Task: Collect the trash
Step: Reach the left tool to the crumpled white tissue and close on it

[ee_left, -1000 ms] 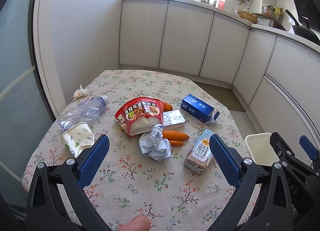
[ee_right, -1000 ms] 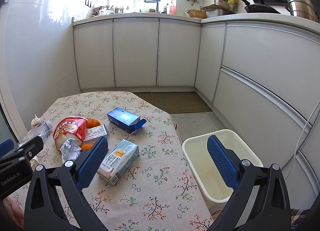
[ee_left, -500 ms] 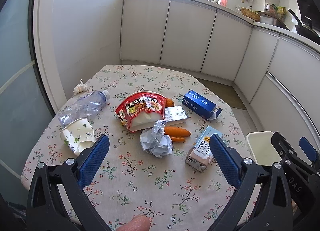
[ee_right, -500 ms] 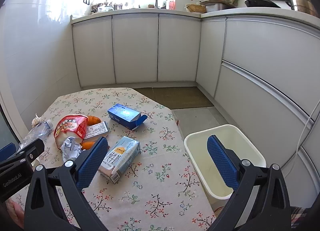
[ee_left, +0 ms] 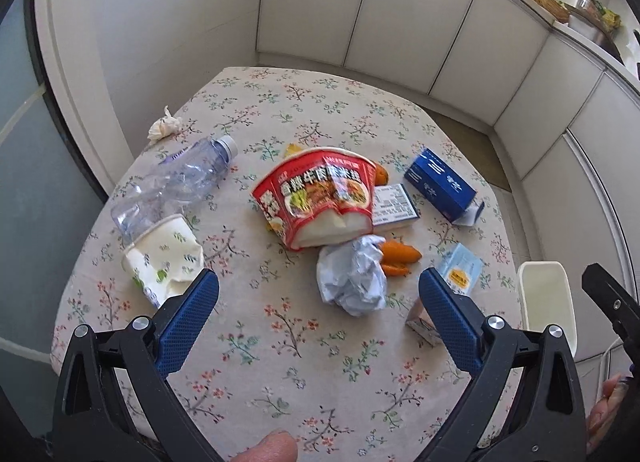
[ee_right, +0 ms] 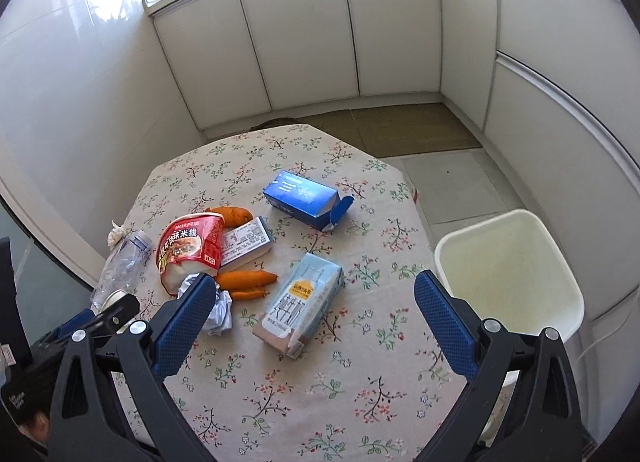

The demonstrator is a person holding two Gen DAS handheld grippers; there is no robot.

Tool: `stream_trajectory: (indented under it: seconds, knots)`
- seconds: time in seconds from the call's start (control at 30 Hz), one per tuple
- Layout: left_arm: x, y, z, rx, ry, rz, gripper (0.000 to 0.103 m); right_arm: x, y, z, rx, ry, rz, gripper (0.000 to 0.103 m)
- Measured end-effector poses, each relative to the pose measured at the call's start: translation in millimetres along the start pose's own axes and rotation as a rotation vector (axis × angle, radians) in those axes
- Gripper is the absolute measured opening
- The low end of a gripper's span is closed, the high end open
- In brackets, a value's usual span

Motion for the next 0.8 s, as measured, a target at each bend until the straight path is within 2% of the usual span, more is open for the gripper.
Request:
stream_trajectory:
  seconds: [0.13, 0.27, 0.33, 0.4, 0.47, 0.63, 0.73, 0.8]
  knots:
    - [-55.2, -16.0, 21.9, -0.072, -0.054, 0.015, 0.096, -20.8, -17.9, 9.0, -0.016, 0.039, 0.014, 0.097]
    - [-107.4, -38.6, 47.5, -0.138, -0.106, 0.047, 0.096, -20.4, -49.6, 6.4, -0.056, 0.018, 0.064, 0.097]
    - [-132.4, -56.1, 67.3, -0.147, -0.119, 0.090, 0.096, -14.9, -68.7, 2.6, -0.064, -0.006, 0.131, 0.097]
    - [-152.6, -80.2, 86.3, -0.114, -0.137, 0.177, 0.096, -13.0, -82.4, -0.6, -0.090, -0.032, 0.189, 0.097]
    - [-165.2, -101.6, 101.4, -0.092, -0.146, 0.254, 0.096, -12.7, -88.4, -2.9, -0.101, -0.047, 0.201, 0.097]
    - [-185.0, -143.7, 137.8, -0.115, -0.126, 0.332, 0.096, -16.5, -98.9, -2.2, -0.093, -0.042, 0.219, 0.097]
    - [-187.2, -170.1, 155.9, -0.200, -0.147, 0.375, 0.095, -16.7, -102.4, -0.3, -0.089, -0.035, 0.228, 0.097]
    - [-187.4, -181.3, 161.1, -0.228, -0.181, 0.393, 0.093, -17.4, -105.5, -1.1, -0.092, -0.034, 0.236, 0.097]
Point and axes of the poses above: each gripper's, at about its wrist camera, not at the fingertips, and y roughly against the way its jaws point, z to its left, x to its underside, the point moved 1 cm from there along -y, roughly the way its jaws point
